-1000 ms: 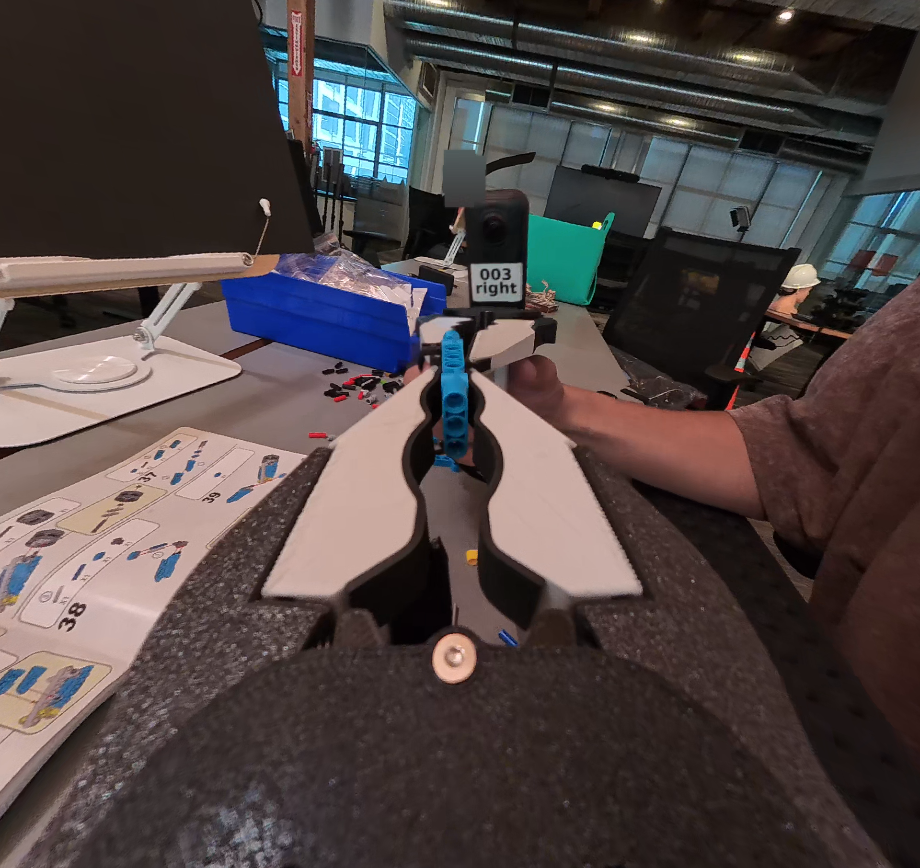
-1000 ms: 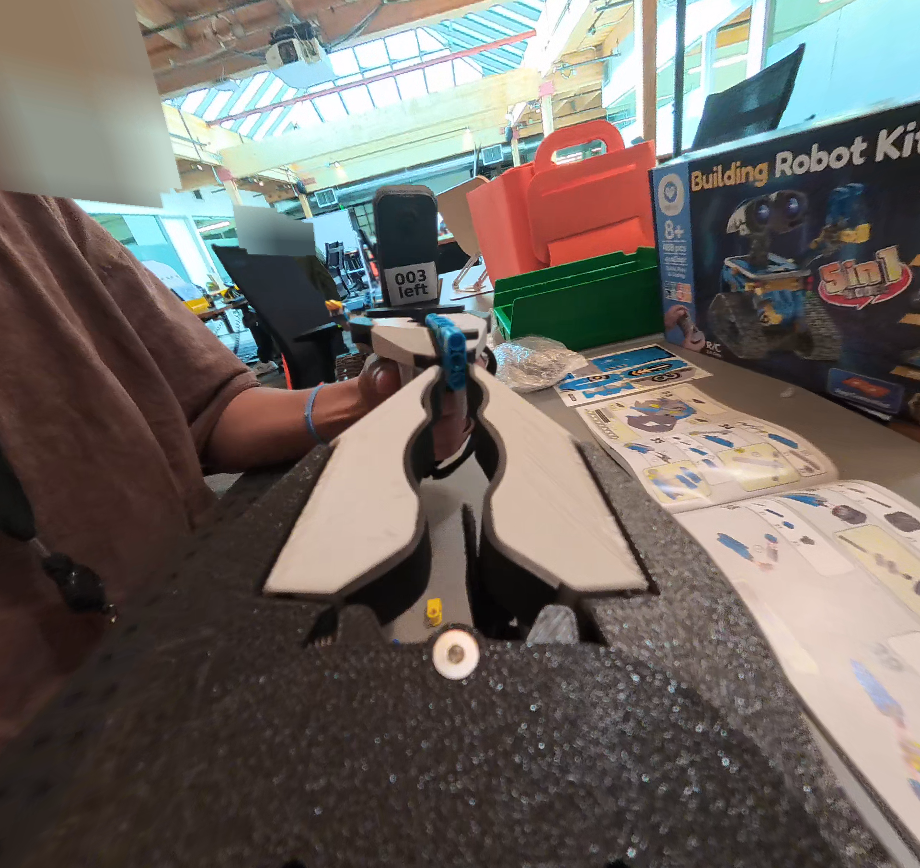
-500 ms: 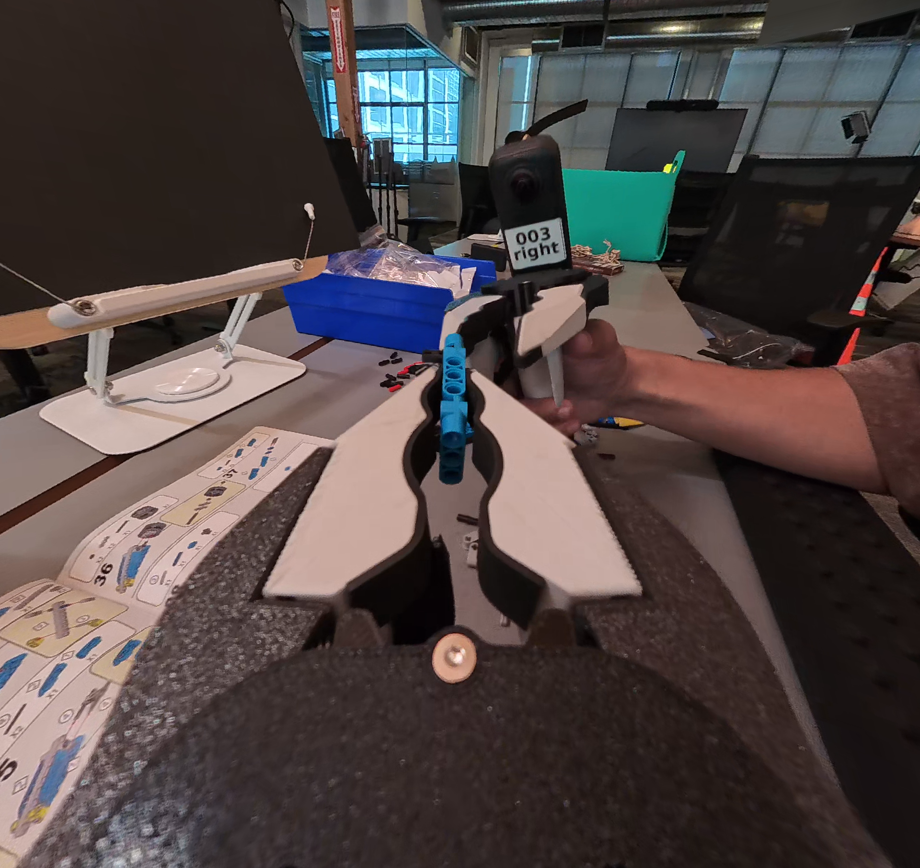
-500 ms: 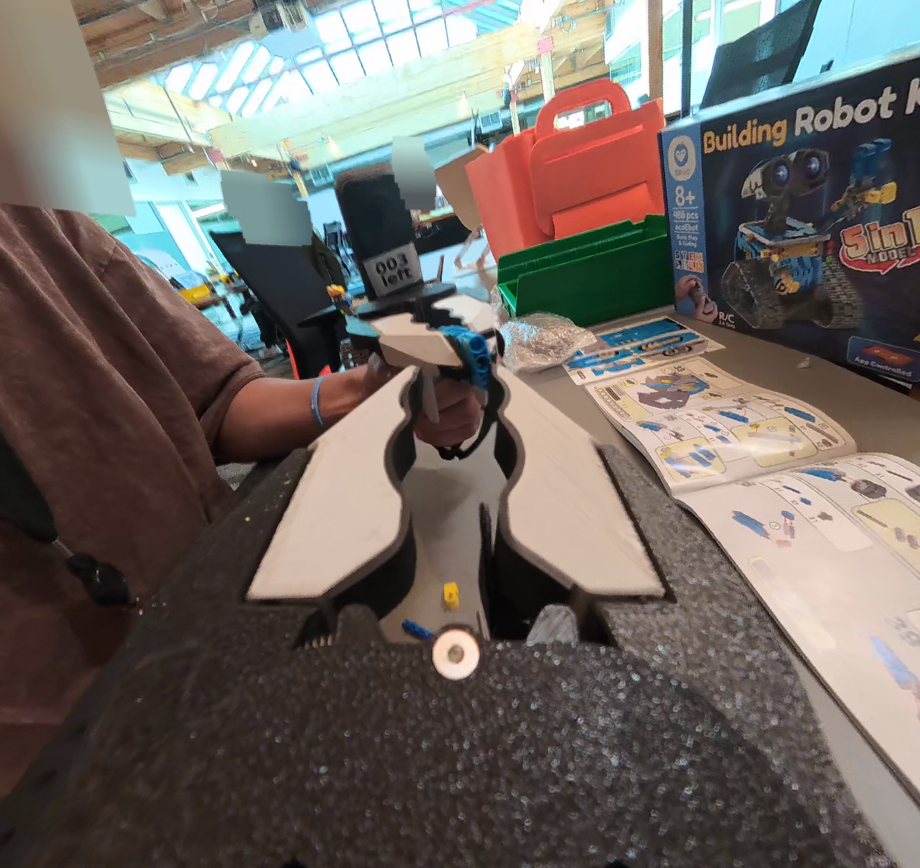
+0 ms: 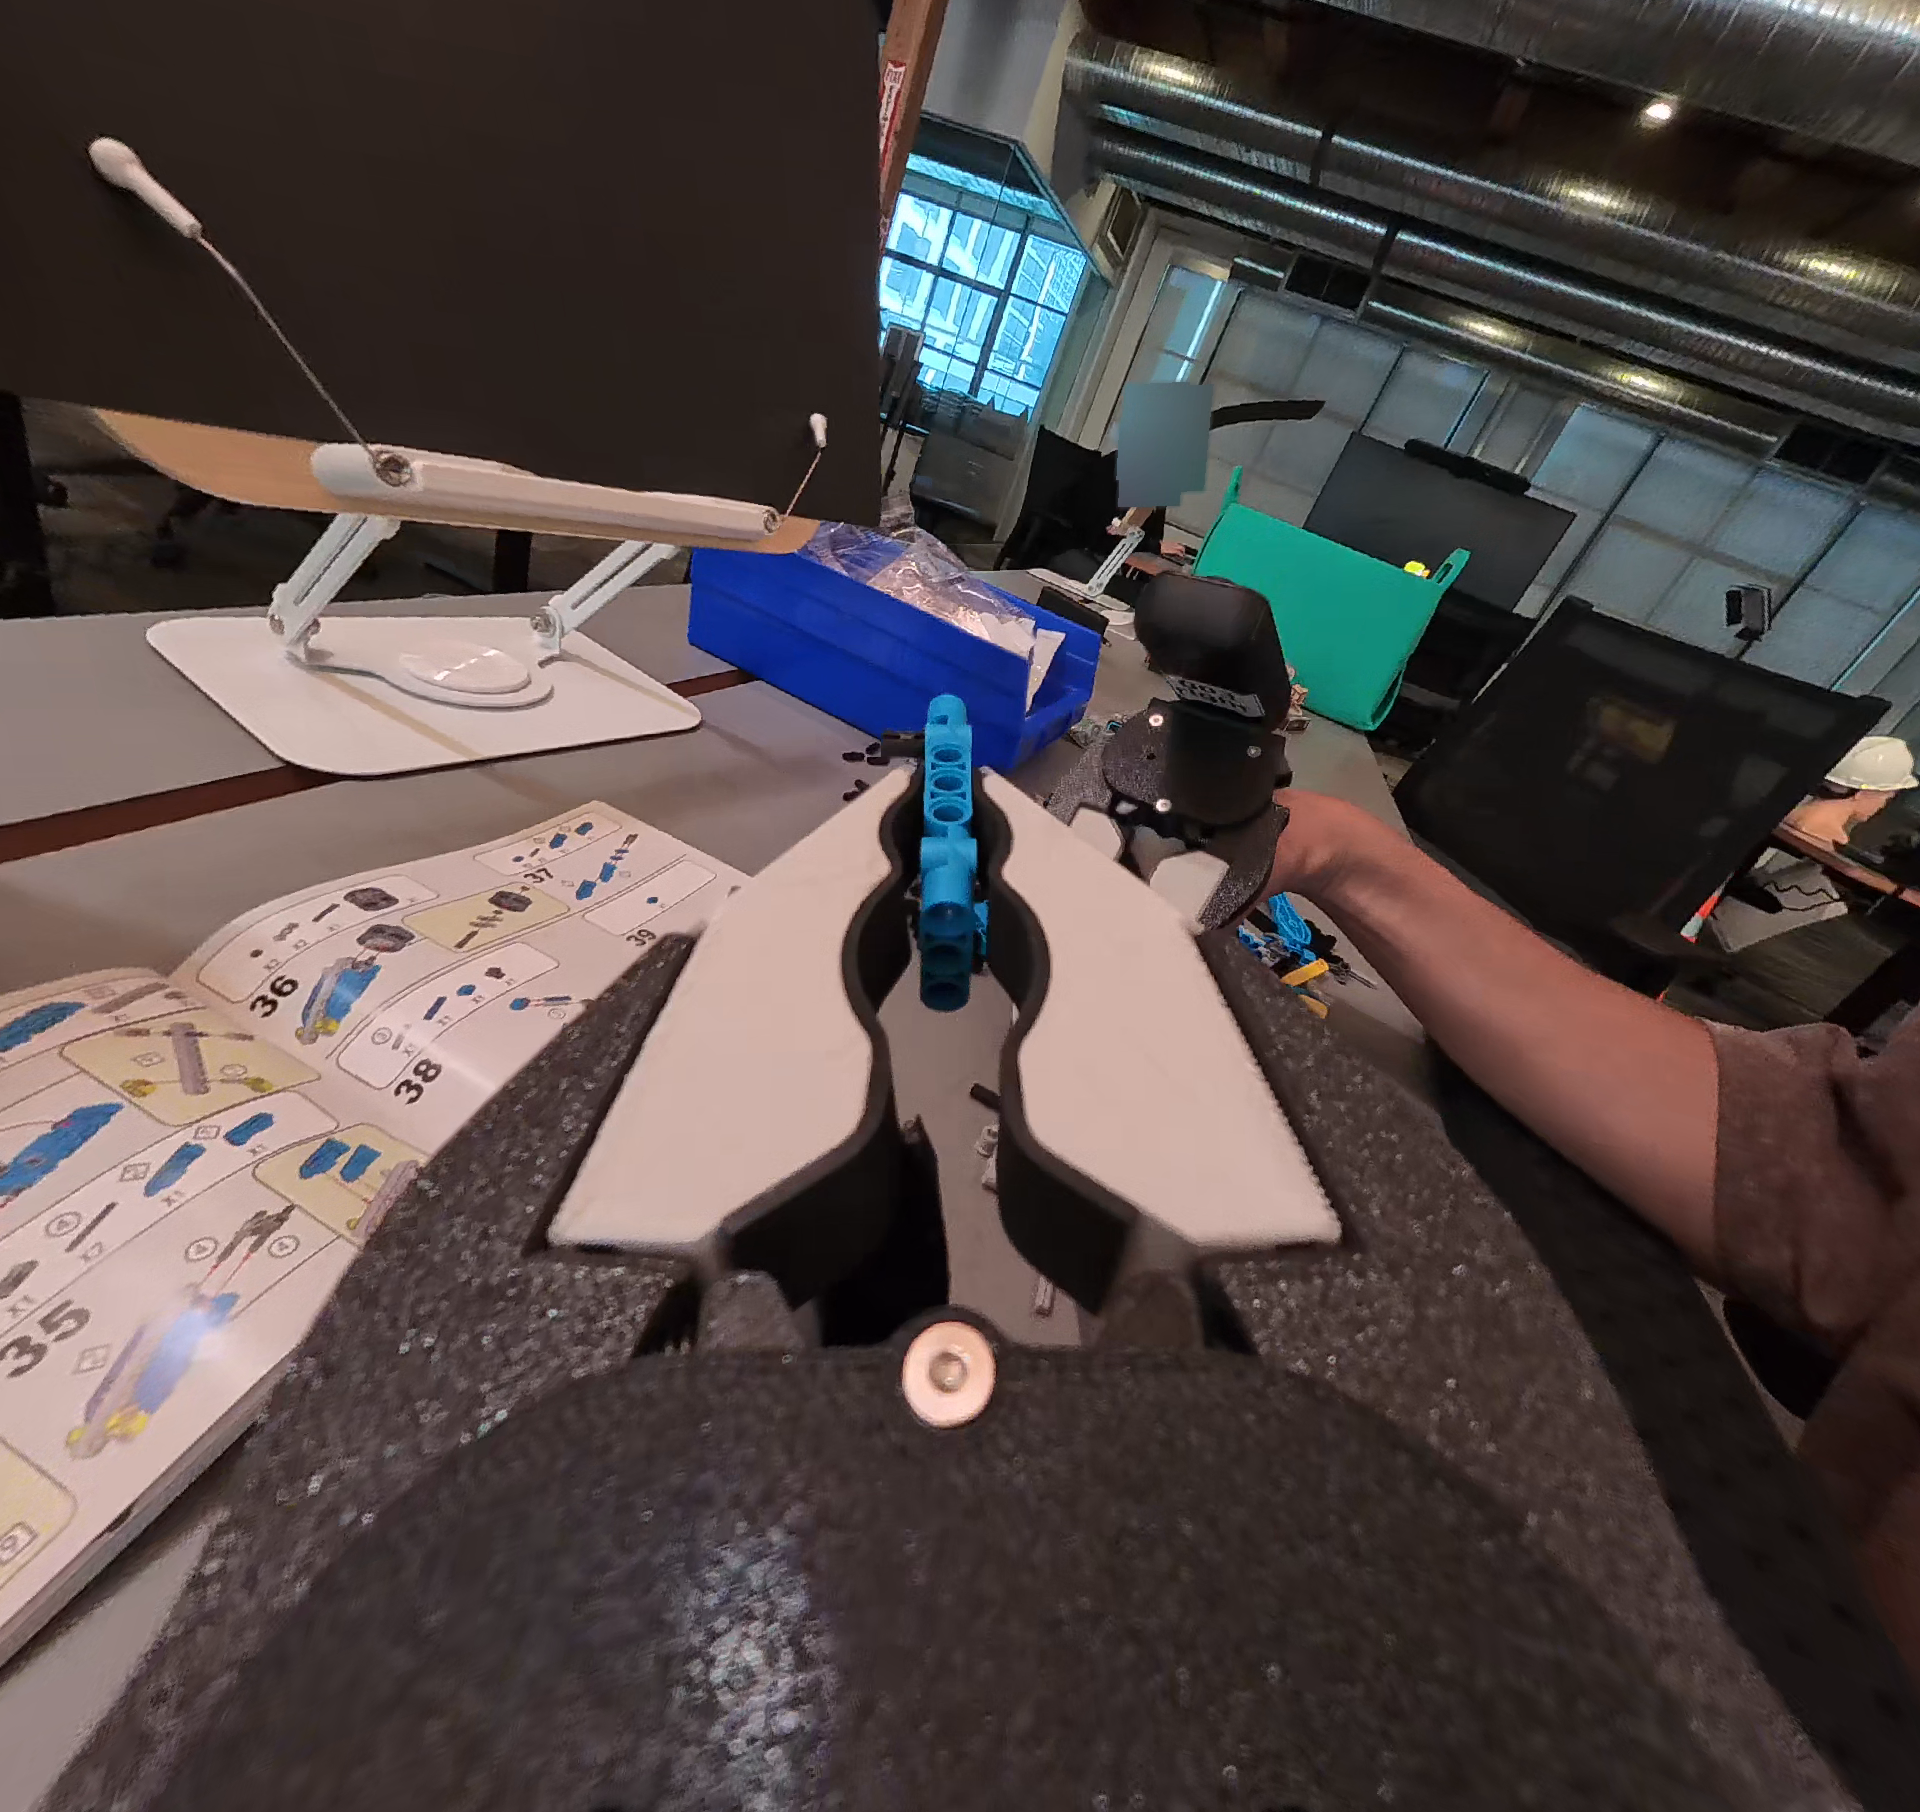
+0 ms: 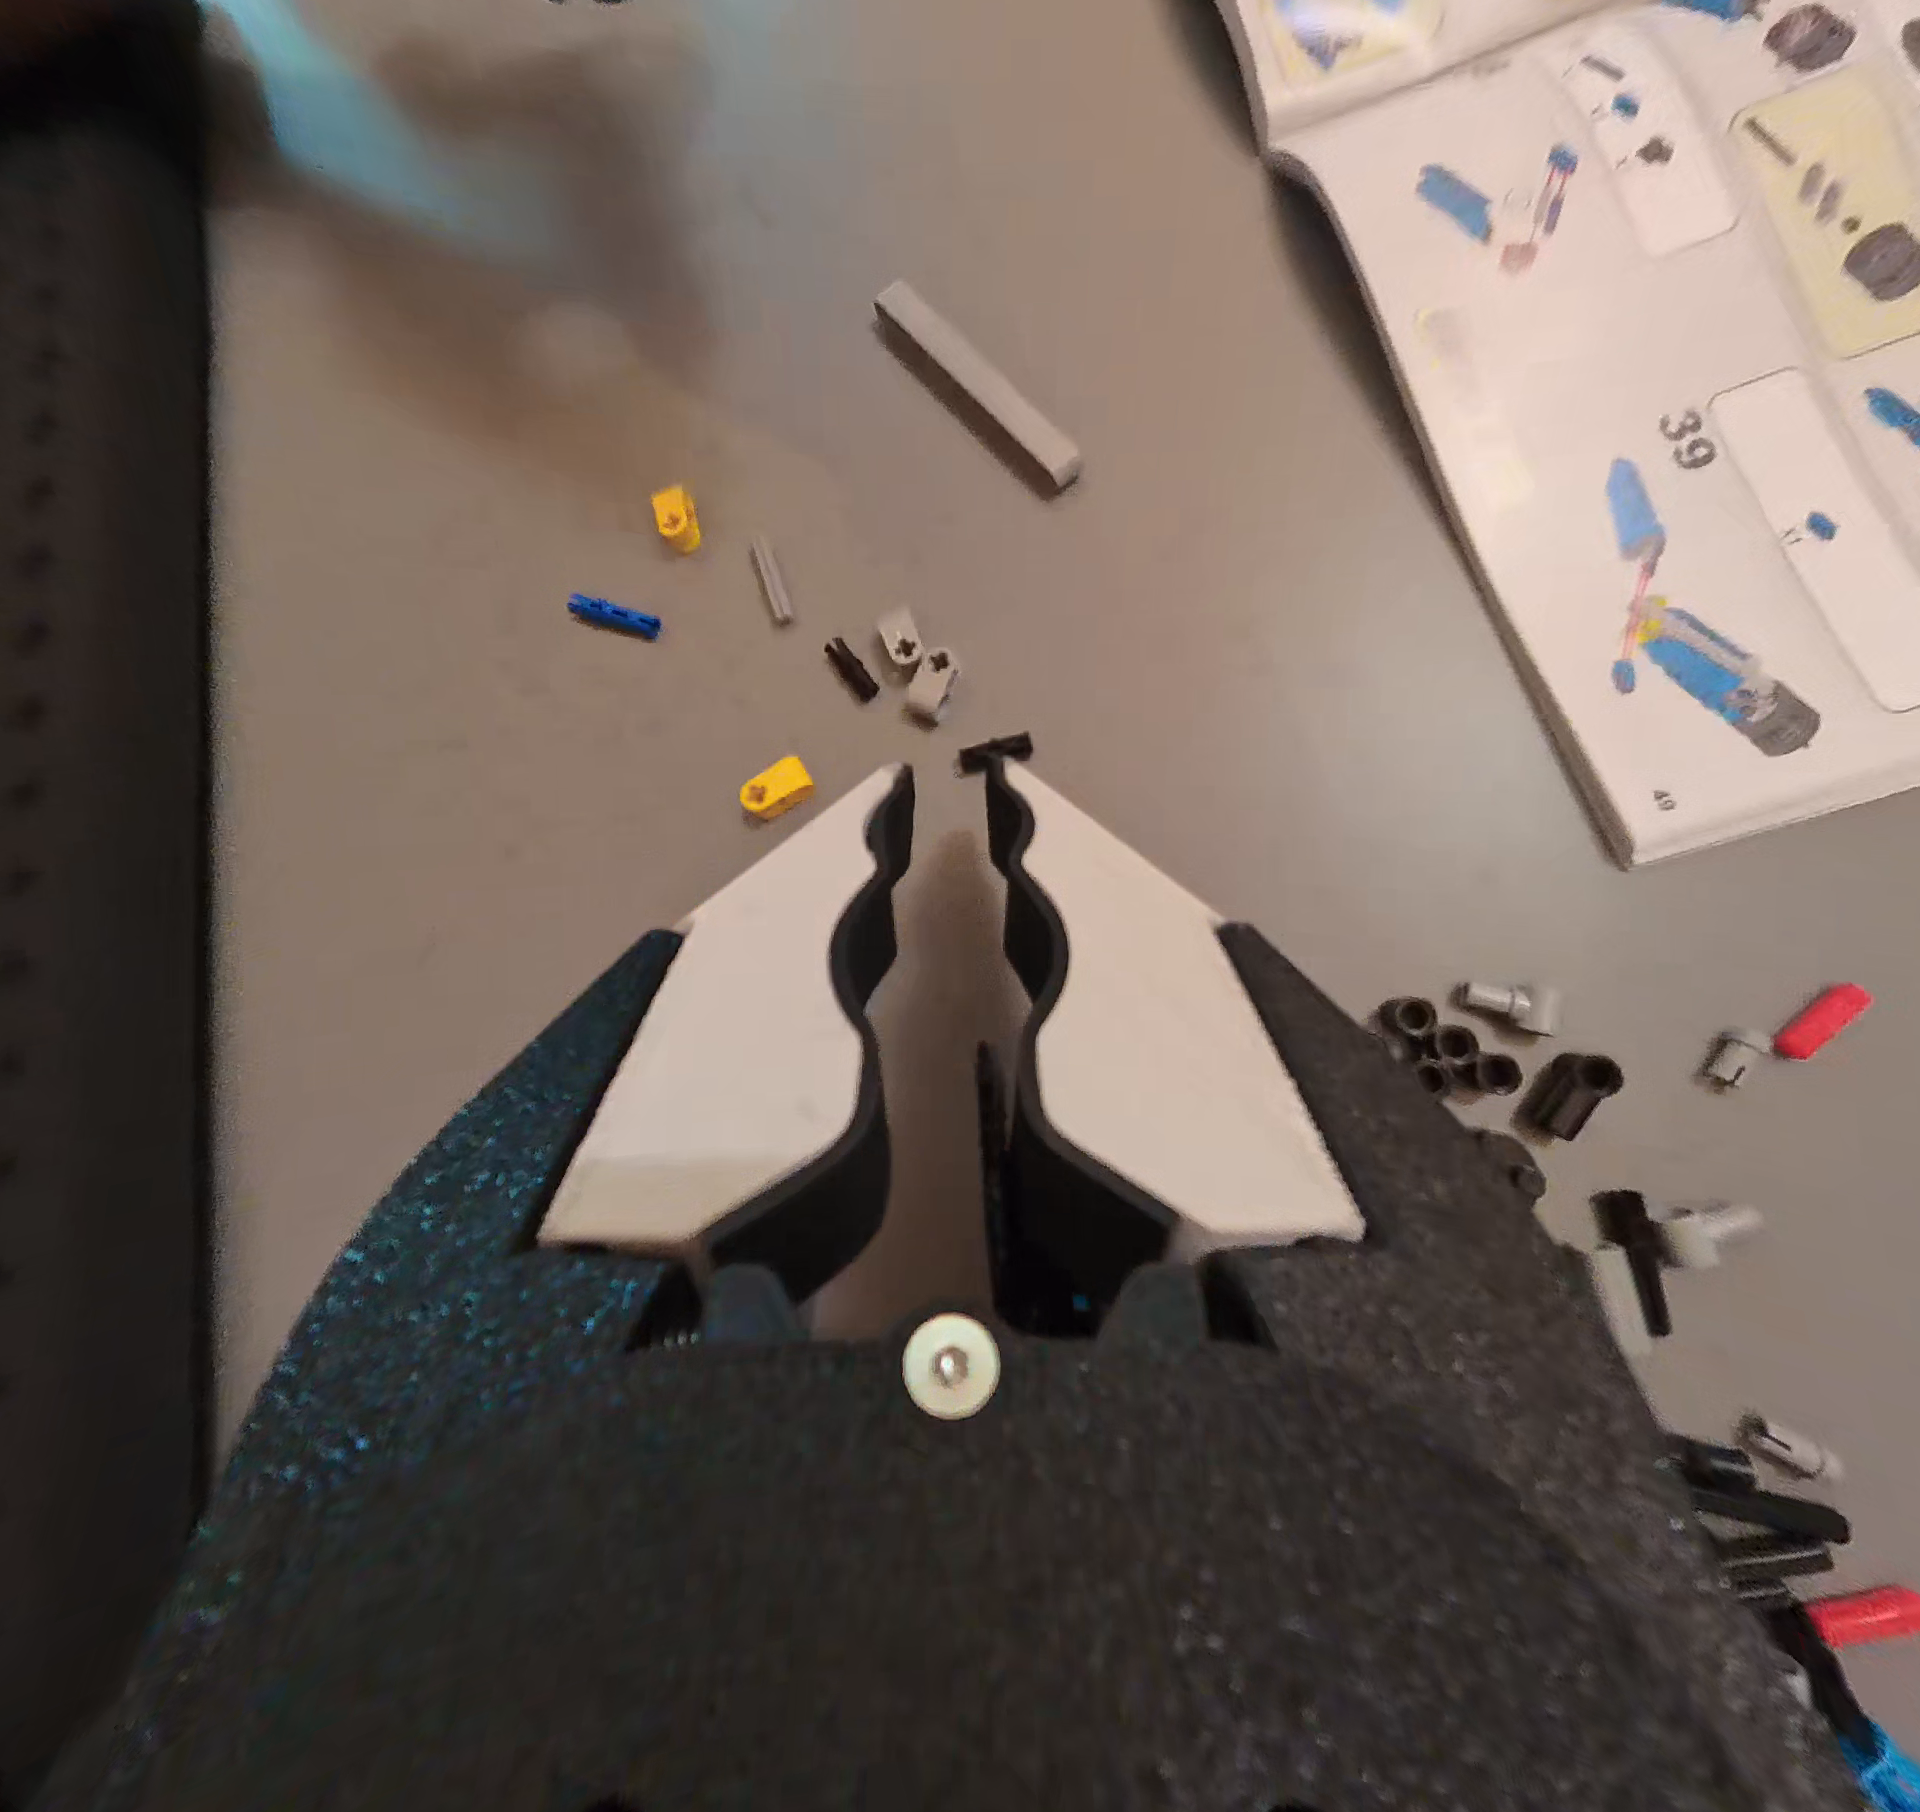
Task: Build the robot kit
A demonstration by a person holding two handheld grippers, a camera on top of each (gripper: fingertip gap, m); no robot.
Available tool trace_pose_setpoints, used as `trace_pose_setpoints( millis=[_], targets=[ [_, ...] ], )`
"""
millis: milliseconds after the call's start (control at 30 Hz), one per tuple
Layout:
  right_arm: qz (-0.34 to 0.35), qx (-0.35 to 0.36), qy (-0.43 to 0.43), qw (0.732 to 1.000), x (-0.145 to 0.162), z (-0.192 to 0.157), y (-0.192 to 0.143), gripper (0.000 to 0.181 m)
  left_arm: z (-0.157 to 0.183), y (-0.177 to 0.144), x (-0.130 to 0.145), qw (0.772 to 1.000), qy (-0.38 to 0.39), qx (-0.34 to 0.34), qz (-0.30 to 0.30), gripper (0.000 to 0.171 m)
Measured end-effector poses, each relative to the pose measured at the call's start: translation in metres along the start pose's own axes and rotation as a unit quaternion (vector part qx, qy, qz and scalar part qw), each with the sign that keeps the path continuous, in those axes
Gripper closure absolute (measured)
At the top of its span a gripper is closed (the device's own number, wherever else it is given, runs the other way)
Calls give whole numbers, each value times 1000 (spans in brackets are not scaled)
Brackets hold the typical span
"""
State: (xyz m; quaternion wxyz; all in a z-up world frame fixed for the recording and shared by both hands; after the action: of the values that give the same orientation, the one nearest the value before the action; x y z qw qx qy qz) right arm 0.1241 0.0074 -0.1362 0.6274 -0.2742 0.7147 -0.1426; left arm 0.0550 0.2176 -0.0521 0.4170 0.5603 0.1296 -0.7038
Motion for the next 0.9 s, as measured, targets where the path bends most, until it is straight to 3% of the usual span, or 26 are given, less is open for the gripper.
trace_pose_setpoints(
  millis=[267, 667, 767, 900],
  targets=[
    [-46, 27, -14, 998, 6, 3, 20, 160, 3, 4, 6, 1000, 4, 7, -15, 165],
    [-49, 77, -46, 995, 0, 11, 25, 177, -2, 8, 22, 997, 14, -21, -70, 166],
    [69, 72, -44, 994, -29, 8, 17, 177, -6, 10, 30, 995, 9, -39, -95, 165],
    [262, 33, -24, 964, -73, -6, 6, 177, 2, 16, 39, 992, 31, -28, -116, 165]
  ],
)
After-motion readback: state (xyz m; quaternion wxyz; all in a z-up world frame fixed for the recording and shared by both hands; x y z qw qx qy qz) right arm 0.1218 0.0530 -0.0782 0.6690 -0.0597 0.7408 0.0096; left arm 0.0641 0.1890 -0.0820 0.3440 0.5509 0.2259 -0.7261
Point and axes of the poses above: each gripper's, where its closed fingertips meet, y out along the fingers, x out of its underside, z = x × y across the jaws, the point moved 7 cm from there along -y, back along the fingers, and after that the axes turned 12 degrees about z, right-handed, at the moved point
